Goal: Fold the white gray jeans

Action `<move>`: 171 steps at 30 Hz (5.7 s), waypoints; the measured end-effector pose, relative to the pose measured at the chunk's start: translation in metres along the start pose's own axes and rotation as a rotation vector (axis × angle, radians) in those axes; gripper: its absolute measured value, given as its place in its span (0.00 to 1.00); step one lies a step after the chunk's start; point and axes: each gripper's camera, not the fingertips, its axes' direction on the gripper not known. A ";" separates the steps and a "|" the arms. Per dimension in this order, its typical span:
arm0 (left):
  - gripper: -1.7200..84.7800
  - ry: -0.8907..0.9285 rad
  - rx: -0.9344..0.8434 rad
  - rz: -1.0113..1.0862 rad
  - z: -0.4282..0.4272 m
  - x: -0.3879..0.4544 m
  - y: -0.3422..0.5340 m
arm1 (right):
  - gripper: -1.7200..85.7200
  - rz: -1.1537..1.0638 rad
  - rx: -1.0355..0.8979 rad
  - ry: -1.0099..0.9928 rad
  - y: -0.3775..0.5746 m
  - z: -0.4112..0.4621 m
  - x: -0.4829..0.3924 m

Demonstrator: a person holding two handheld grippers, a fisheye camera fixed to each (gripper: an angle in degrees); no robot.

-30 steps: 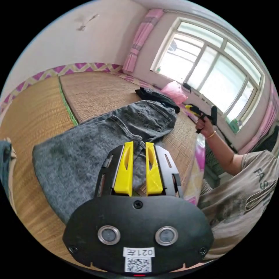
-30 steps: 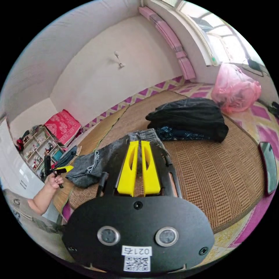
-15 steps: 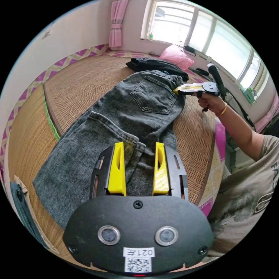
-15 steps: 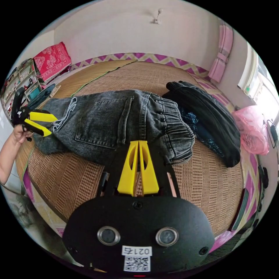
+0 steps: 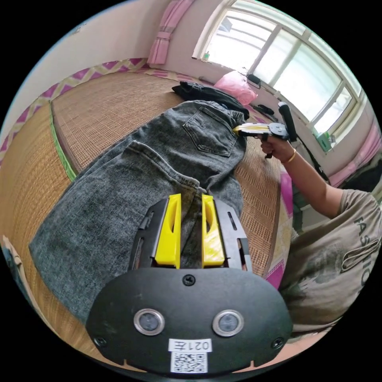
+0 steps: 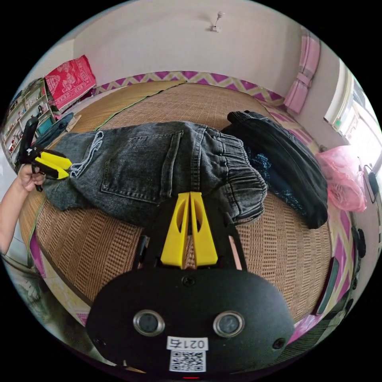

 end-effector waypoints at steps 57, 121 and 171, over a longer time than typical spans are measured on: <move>0.12 -0.784 0.588 -0.381 -0.397 -0.182 0.416 | 0.12 -0.750 -0.213 0.000 -0.283 0.030 -0.095; 0.02 -0.447 0.450 -0.800 -0.351 0.071 0.693 | 0.01 -0.370 0.206 -0.359 0.193 -0.174 -0.050; 0.16 0.025 0.876 -1.235 -0.267 0.105 0.862 | 0.11 0.895 0.127 -0.611 0.379 0.074 0.044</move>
